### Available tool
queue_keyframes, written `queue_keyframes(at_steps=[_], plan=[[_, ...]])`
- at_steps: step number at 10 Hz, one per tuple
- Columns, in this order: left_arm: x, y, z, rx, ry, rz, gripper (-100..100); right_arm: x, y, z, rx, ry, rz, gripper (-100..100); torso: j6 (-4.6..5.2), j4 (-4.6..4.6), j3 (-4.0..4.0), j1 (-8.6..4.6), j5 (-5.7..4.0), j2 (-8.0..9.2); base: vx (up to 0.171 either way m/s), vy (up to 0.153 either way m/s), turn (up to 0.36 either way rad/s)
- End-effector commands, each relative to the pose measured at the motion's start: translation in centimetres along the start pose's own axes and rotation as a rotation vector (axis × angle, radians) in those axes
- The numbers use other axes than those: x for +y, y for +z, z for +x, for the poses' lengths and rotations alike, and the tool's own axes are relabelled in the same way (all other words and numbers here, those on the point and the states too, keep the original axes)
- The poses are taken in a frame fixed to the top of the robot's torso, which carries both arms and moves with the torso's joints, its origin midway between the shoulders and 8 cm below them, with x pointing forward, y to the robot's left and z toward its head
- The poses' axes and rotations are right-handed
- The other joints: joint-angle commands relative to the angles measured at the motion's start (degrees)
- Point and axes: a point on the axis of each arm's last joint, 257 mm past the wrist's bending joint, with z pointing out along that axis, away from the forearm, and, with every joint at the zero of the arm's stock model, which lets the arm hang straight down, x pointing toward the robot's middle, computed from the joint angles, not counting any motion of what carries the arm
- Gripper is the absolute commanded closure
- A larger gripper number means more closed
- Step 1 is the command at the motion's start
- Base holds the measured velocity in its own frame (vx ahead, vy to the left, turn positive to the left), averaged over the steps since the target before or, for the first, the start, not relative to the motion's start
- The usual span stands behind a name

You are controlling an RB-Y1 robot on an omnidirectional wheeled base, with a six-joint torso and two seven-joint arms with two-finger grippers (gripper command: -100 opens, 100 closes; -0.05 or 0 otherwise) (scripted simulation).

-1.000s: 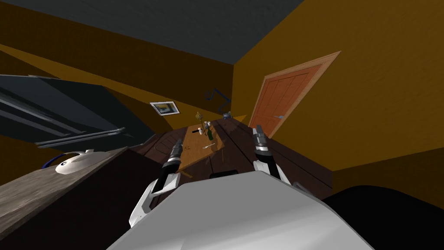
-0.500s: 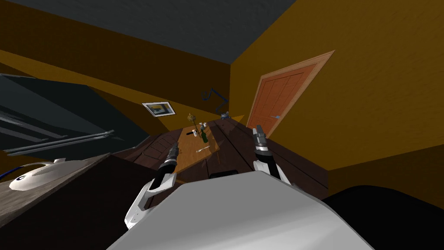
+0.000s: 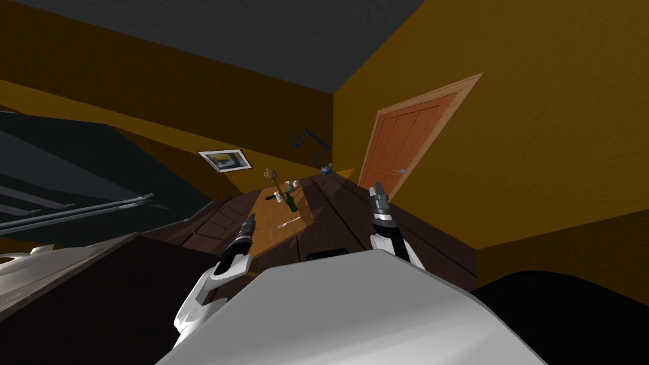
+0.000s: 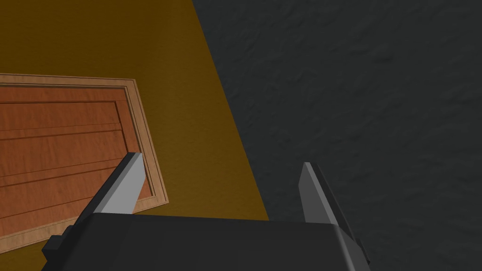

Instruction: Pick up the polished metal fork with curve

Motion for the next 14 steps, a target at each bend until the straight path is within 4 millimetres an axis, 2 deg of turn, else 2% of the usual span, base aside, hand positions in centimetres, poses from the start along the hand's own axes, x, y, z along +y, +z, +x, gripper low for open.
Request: queue_keyframes(at_steps=[1,2,3,4,5,6,7,8,9,10,11,14], plan=[[2.8,0.5,-1.5,-0.019,0.012,-0.08,-100,0.0,0.0,0.0,0.0,0.0,0.0,0,0.0,0.0,0.0,0.0,0.0,0.0,0.086,-0.157,-0.061],[3.4,0.4,-1.5,-0.017,0.012,-0.096,-100,0.0,0.0,0.0,0.0,0.0,0.0,0,0.02,0.0,-0.02,-0.15,-0.02,-0.05,0.077,-0.134,-0.019],[5.3,0.9,-2.7,-0.034,0.018,-0.152,-100,0.0,0.0,0.0,0.0,0.0,0.0,0,-0.01,0.0,0.0,-0.1,-0.03,0.0,0.093,-0.126,-0.044],[6.3,0.7,-2.6,-0.031,0.017,-0.176,-100,0.0,0.0,0.0,0.0,0.0,0.0,0,0.01,0.0,-0.02,-0.07,-0.02,-0.05,0.083,-0.098,-0.021],[6.3,0.7,-2.6,-0.031,0.017,-0.176,-100,0.0,0.0,0.0,0.0,0.0,0.0,0,-0.01,-0.01,-0.01,0.02,0.0,-0.02,0.036,-0.043,0.006],[8.0,1.1,-3.8,-0.046,0.021,-0.232,-100,0.0,0.0,0.0,0.0,0.0,0.0,0,0.0,0.02,0.06,0.21,0.04,0.11,0.059,-0.07,-0.052],[9.3,0.8,-3.7,-0.044,0.02,-0.257,-100,0.0,0.0,0.0,0.0,0.0,0.0,0,0.01,0.02,0.05,0.16,0.04,0.07,0.076,-0.078,-0.026],[10.5,1.2,-4.8,-0.058,0.022,-0.303,-100,0.0,0.0,0.0,0.0,0.0,0.0,0,-0.01,0.01,0.02,0.14,0.03,0.03,0.076,-0.118,-0.047],[12.0,0.8,-4.7,-0.055,0.02,-0.336,-100,0.0,0.0,0.0,0.0,0.0,0.0,0,0.01,0.01,0.01,0.0,0.0,0.01,0.092,-0.101,-0.014],[13.0,1.1,-5.7,-0.067,0.02,-0.379,-100,0.0,0.0,0.0,0.0,0.0,0.0,0,-0.01,0.0,-0.02,0.04,0.0,-0.03,0.114,-0.114,-0.036],[14.7,0.6,-5.5,-0.063,0.018,-0.415,-100,0.0,0.0,0.0,0.0,0.0,0.0,0,0.01,-0.02,-0.06,0.0,0.0,-0.11,0.081,-0.083,-0.017],[18.1,0.4,-6.9,-0.076,0.01,-0.536,-100,0.0,0.0,0.0,0.0,0.0,0.0,0,-0.01,-0.01,-0.01,0.08,0.01,-0.02,0.097,-0.093,-0.032]])
